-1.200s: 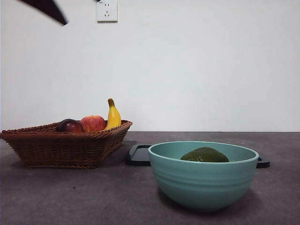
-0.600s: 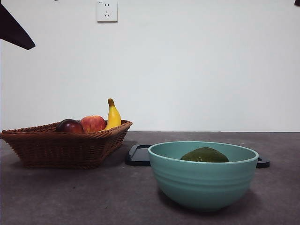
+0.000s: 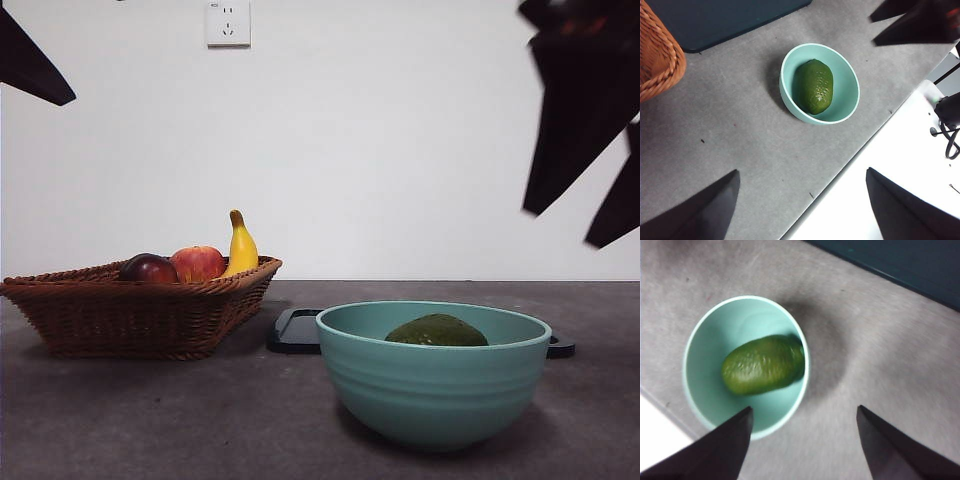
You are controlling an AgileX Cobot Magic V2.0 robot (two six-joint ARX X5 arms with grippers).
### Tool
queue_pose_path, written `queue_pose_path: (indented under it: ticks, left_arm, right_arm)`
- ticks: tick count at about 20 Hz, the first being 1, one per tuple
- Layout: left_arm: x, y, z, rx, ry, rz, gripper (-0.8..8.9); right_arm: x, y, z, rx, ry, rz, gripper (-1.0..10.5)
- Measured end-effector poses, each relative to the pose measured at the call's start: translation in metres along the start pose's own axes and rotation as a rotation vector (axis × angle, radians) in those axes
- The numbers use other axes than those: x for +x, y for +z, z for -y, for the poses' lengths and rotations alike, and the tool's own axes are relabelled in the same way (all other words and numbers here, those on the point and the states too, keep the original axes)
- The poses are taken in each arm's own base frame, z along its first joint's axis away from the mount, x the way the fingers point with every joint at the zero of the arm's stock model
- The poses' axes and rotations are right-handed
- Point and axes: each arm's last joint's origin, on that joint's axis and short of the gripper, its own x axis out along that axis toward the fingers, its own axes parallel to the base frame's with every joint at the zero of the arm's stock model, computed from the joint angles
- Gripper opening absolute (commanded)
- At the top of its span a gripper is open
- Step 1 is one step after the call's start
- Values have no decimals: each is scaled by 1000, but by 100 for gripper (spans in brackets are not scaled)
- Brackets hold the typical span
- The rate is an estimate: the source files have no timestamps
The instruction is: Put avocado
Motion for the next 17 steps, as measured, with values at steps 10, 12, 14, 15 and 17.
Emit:
queue_pose_path:
  ticks: [10, 12, 14, 15, 17]
  left_arm:
    - [0, 0, 0, 0, 0, 0, 400]
    - [0, 0, 0, 1, 0, 0, 400]
    - [0, 0, 0, 1, 0, 0, 400]
    - [0, 0, 0, 1, 0, 0, 400]
    - [0, 0, 0, 1, 0, 0, 400]
  right_arm:
    - [65, 15, 0, -43, -106, -105, 229]
    - [74, 15, 0, -44, -109, -130, 212]
    - [81, 15, -1, -52, -106, -143, 102]
    - [83, 15, -2, -57, -104, -143, 14]
    - [84, 16, -4, -67, -98, -128, 5]
